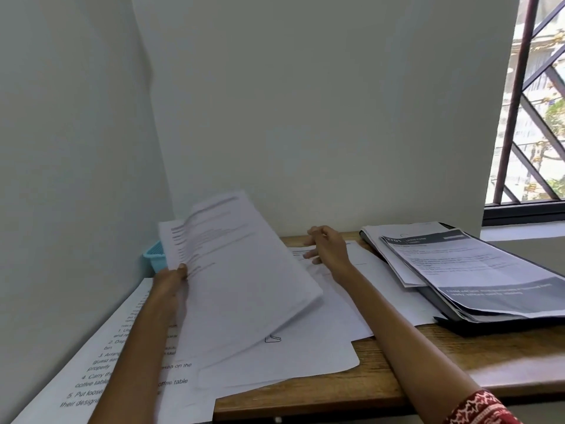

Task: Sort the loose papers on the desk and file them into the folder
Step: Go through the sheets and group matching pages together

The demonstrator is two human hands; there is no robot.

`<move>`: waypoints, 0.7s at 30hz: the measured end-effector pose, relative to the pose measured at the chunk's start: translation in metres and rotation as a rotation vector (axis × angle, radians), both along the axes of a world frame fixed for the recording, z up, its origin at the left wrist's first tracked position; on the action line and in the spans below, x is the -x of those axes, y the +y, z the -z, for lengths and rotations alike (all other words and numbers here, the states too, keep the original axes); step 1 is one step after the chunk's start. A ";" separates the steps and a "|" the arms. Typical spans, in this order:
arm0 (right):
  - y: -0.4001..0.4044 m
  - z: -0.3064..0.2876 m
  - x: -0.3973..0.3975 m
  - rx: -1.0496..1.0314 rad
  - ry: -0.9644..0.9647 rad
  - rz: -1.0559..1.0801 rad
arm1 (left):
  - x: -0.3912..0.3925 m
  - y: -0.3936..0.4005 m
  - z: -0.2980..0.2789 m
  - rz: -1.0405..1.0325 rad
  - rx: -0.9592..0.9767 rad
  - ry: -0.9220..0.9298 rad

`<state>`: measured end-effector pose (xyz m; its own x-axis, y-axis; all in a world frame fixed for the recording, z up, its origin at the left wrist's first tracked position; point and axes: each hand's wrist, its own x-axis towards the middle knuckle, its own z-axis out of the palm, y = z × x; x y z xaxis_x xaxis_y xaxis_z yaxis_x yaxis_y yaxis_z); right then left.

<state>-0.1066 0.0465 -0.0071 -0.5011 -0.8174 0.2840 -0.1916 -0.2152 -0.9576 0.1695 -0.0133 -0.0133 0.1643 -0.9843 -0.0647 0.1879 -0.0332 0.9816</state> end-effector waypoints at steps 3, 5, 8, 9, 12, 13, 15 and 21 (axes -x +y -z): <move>0.000 0.009 0.016 -0.236 0.300 0.167 | -0.016 -0.002 0.002 -0.174 0.008 0.072; 0.004 0.012 0.019 -0.442 0.534 0.141 | -0.021 -0.002 0.003 -0.250 0.000 0.116; 0.010 0.012 0.011 -0.687 0.815 0.032 | -0.026 -0.008 0.003 -0.304 -0.039 0.205; 0.009 0.012 0.010 -0.713 0.819 0.002 | -0.027 -0.008 0.004 -0.292 -0.046 0.200; 0.003 0.014 0.012 -0.689 0.692 -0.058 | -0.028 -0.010 0.006 -0.290 -0.055 0.212; 0.003 0.015 0.014 -0.671 0.645 -0.053 | -0.029 -0.010 0.005 -0.280 -0.050 0.219; 0.003 0.016 0.020 -0.600 0.568 -0.008 | -0.026 -0.010 0.005 -0.234 -0.061 0.187; 0.002 0.019 0.029 -0.452 0.404 0.107 | -0.014 -0.012 0.011 -0.187 -0.019 -0.017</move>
<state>-0.1358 0.0489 -0.0262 -0.5121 -0.8524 0.1055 -0.5561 0.2354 -0.7971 0.1838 -0.0252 -0.0246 0.3458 -0.9350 -0.0789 0.1756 -0.0182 0.9843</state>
